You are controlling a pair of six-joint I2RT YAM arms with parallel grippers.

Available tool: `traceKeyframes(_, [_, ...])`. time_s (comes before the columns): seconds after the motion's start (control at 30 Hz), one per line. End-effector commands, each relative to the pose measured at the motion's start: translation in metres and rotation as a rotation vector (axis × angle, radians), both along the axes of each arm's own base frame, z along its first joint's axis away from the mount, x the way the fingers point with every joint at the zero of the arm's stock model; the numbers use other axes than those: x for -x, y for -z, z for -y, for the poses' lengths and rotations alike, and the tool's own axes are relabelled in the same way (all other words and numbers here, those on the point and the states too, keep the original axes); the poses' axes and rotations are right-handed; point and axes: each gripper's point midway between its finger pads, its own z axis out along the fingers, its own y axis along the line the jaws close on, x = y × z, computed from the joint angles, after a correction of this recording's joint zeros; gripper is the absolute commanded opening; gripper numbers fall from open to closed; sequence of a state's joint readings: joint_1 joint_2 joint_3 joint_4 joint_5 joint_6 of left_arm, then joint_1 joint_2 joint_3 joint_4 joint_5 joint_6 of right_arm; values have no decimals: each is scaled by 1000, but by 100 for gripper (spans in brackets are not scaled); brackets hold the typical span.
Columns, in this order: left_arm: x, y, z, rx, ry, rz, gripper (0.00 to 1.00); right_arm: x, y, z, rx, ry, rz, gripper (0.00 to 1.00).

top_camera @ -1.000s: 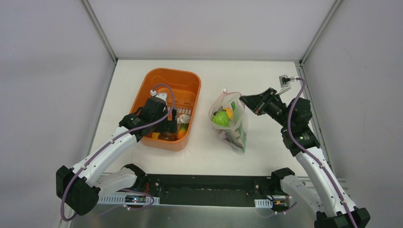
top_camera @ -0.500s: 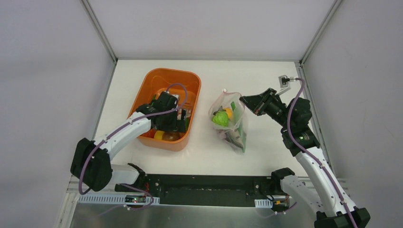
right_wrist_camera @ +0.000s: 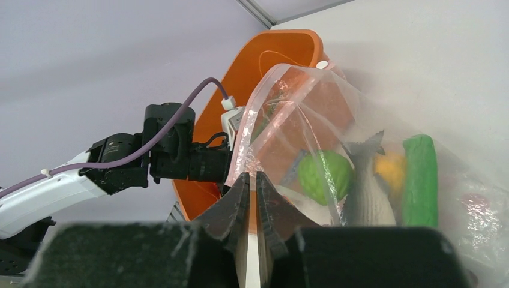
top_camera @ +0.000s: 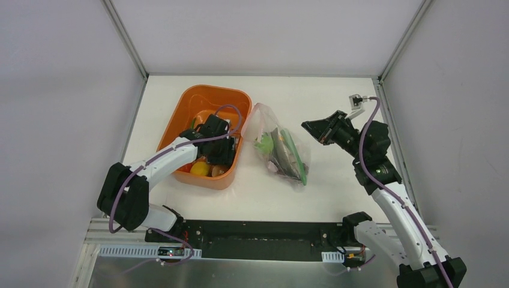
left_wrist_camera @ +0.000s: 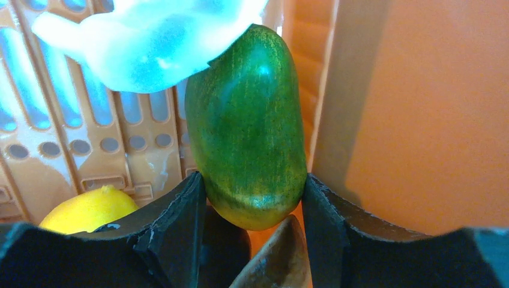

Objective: Place the food in the zip-top bag and seal the zipper
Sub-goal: Pick up the fake fruit from the bin.

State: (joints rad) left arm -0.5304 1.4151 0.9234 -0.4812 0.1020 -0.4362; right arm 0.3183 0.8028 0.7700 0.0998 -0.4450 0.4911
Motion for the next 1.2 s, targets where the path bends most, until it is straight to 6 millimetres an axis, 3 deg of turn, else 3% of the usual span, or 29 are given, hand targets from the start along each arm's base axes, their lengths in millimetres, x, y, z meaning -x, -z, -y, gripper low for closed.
traceKeyframes(0.0, [-14, -22, -24, -88, -63, 114, 32, -4, -14, 1, 2, 12, 57, 10])
traceKeyframes(0.1, [-24, -47, -26, -69, -81, 202, 21, -8, -14, 2, 6, 27, 63, 10])
traceKeyframes(0.27, [-32, -79, -27, -30, -102, 313, 12, -8, -13, -5, -2, -12, 38, 10])
traceKeyframes(0.6, [-43, -98, -49, -28, -200, 429, 5, -19, -13, -19, -24, -72, -35, 18])
traceKeyframes(0.7, [-44, -97, -51, -28, -209, 429, 5, -27, -11, -31, 8, -95, -87, 29])
traceKeyframes(0.83, [-42, -95, -51, -13, -215, 430, 5, -42, 2, -57, 168, -79, -161, 61])
traceKeyframes(1.03, [-33, -95, -55, 8, -234, 447, 6, -62, 17, -92, 383, -9, -212, 73])
traceKeyframes(1.17, [-28, -97, -59, 22, -245, 465, 7, -80, 26, -109, 602, 78, -188, 74])
